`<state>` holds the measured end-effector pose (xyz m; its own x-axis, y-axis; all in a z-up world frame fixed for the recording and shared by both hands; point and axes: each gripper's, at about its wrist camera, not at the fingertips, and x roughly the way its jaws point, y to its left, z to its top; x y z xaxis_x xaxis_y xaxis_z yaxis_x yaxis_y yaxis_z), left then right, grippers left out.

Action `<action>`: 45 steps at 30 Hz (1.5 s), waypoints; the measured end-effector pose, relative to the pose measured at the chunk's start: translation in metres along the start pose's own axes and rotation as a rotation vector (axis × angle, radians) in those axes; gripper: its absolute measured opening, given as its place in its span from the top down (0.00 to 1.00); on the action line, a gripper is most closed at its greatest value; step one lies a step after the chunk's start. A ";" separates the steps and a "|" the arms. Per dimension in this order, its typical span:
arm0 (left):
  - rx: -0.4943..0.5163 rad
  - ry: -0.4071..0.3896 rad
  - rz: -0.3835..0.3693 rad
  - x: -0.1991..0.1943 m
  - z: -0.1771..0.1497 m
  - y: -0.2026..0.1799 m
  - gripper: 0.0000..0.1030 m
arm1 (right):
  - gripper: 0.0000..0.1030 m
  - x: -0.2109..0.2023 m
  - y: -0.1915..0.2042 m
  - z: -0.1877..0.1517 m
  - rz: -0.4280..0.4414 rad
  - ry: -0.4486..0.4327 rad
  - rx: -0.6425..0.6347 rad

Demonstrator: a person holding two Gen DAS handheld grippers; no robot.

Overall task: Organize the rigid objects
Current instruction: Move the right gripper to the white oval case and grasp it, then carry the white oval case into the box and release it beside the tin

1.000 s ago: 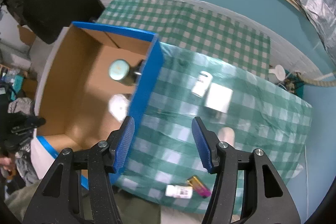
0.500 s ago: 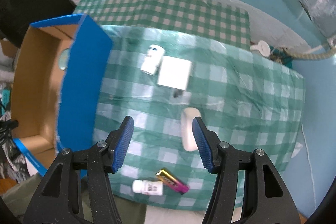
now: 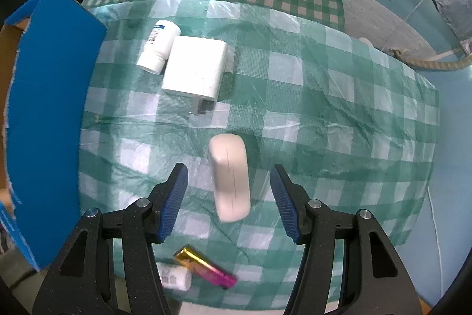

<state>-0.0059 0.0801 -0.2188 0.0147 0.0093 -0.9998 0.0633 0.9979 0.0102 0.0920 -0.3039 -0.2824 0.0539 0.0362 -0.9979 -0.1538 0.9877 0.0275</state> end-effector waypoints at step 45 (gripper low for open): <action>-0.003 0.003 -0.013 0.000 0.001 0.002 0.93 | 0.76 -0.019 0.034 0.000 0.029 0.033 -0.017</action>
<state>-0.0043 0.0821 -0.2188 0.0106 -0.0036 -0.9999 0.0606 0.9982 -0.0030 0.0858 -0.2715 -0.2626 0.0162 0.0597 -0.9981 -0.1718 0.9835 0.0560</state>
